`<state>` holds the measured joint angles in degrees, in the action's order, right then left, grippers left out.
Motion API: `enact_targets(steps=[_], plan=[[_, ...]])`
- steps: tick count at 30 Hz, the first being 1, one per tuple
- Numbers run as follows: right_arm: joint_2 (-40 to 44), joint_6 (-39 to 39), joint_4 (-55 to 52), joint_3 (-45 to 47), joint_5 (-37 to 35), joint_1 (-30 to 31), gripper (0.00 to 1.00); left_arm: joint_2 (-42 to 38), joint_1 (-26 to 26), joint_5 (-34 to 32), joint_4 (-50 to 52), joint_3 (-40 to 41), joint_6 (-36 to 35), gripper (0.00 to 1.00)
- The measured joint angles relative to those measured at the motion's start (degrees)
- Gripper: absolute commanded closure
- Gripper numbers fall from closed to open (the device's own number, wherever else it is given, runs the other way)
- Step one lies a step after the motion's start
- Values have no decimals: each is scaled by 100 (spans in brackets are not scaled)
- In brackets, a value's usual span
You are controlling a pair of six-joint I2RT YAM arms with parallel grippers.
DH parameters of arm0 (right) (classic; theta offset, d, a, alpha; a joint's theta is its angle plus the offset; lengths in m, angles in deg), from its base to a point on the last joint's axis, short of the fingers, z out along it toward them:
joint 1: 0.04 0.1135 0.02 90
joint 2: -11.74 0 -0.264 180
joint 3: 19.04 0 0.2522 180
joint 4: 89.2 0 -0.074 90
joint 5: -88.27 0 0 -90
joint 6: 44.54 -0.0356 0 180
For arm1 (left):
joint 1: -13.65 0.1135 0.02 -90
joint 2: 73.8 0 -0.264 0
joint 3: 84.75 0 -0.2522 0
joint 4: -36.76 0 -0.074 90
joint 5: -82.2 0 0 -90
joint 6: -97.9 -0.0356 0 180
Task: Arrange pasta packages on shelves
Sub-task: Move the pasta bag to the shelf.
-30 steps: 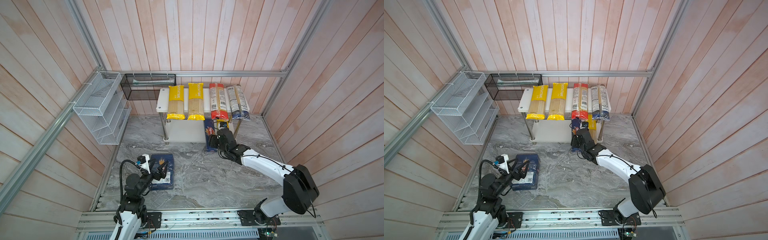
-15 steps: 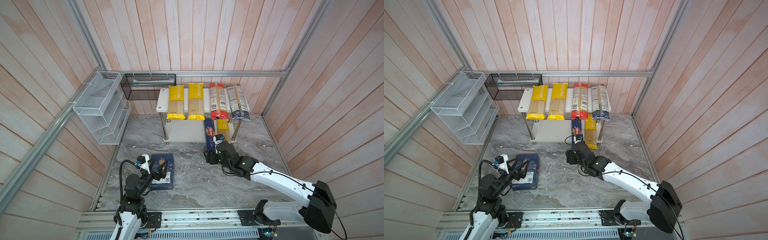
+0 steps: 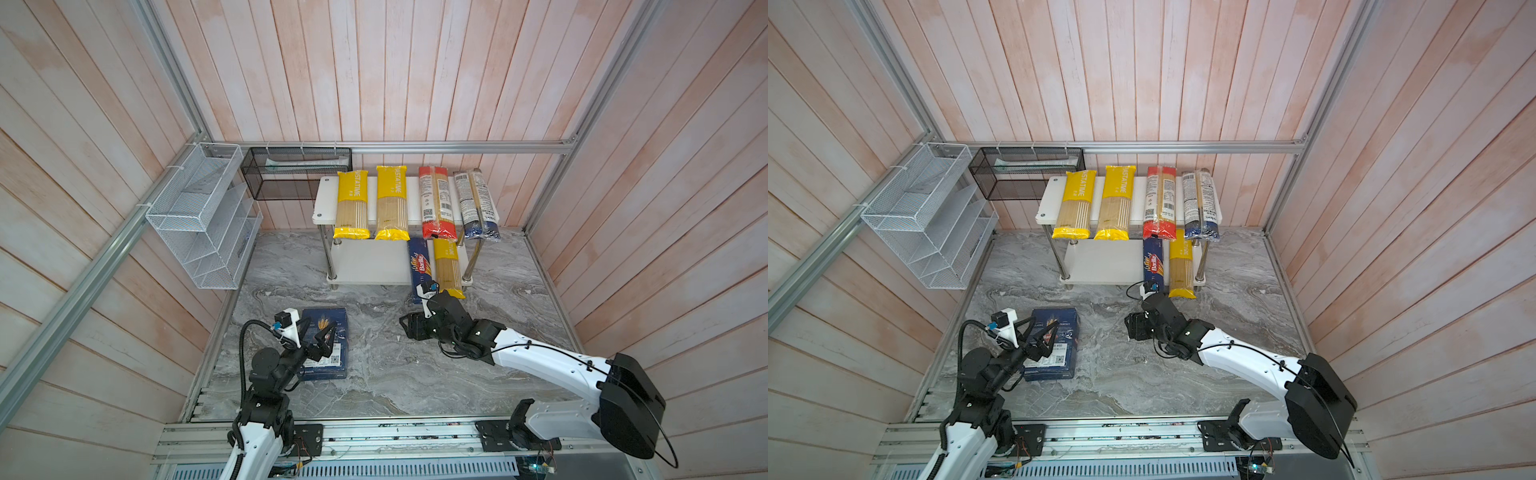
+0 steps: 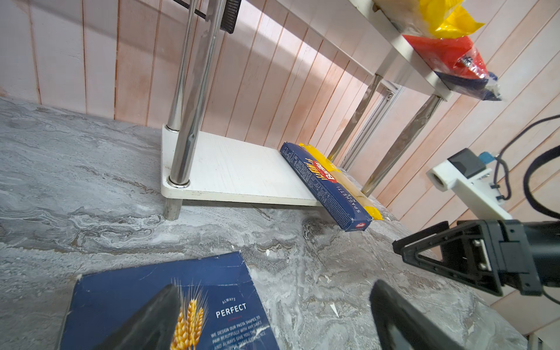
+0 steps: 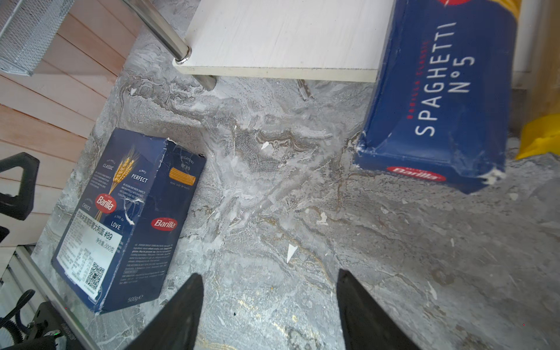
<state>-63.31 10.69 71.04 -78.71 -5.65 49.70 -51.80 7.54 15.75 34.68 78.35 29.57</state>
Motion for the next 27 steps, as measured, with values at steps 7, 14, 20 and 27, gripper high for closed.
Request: enact_targets(steps=[7,14,20,27], plan=[[-11,35,66,2,2,0,28,-42,2,-2,0,0,0,0],[72,44,175,46,232,-240,27,96,0,2,-2,0,0,0],[280,26,363,116,485,-551,27,157,2,0,-4,0,0,0],[105,26,586,208,671,-717,27,133,2,0,-4,0,0,0]])
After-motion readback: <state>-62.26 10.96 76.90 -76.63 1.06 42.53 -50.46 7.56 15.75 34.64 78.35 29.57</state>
